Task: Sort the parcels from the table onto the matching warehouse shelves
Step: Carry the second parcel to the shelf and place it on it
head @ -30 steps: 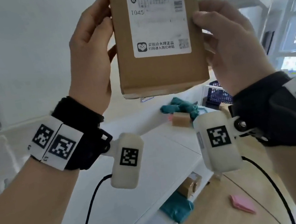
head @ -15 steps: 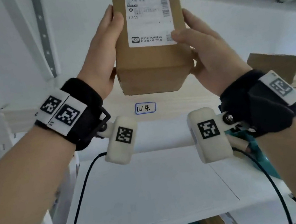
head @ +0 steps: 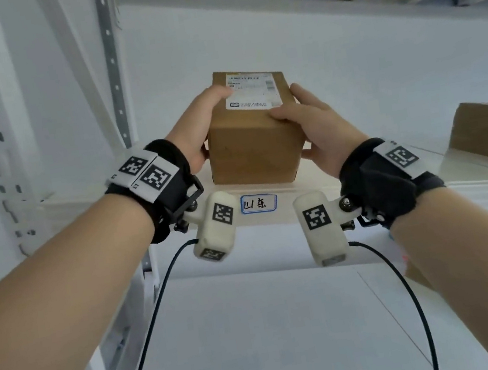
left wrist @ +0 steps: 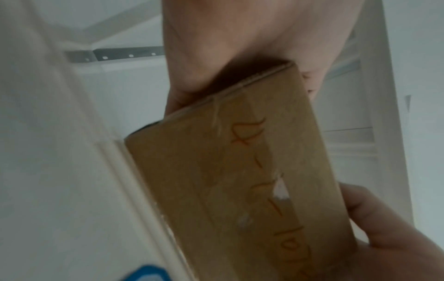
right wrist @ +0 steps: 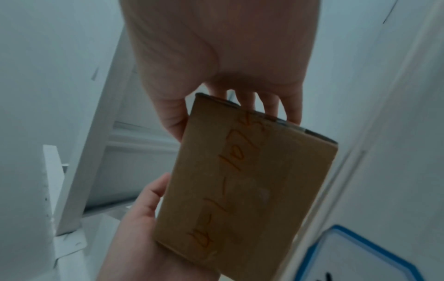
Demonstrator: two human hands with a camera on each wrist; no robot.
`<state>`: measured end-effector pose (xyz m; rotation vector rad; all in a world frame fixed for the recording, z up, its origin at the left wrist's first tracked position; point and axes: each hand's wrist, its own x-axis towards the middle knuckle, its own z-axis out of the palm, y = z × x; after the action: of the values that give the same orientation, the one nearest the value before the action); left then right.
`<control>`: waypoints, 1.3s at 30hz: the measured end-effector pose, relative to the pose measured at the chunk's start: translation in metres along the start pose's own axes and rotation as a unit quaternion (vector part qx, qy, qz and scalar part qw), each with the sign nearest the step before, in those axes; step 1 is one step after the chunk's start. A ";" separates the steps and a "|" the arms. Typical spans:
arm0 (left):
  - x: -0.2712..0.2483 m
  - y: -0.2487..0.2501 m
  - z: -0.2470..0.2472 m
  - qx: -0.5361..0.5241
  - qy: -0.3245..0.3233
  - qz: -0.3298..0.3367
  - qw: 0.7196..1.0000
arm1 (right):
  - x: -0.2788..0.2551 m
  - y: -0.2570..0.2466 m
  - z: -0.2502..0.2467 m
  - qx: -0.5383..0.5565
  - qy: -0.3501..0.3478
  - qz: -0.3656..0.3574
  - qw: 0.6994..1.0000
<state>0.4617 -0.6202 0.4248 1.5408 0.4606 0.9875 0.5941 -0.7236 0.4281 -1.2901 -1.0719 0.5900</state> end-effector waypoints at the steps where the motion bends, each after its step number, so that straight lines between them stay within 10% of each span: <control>1: 0.001 -0.003 -0.001 0.005 0.002 -0.004 1.000 | 0.002 0.002 0.000 0.003 0.007 0.008 1.000; 39: 0.035 -0.012 0.003 0.113 0.063 -0.084 0.988 | 0.044 0.009 -0.001 -0.142 0.037 0.058 0.987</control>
<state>0.4868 -0.5928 0.4251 1.6151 0.8016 0.9291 0.6156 -0.6847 0.4329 -1.6197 -1.0505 0.4816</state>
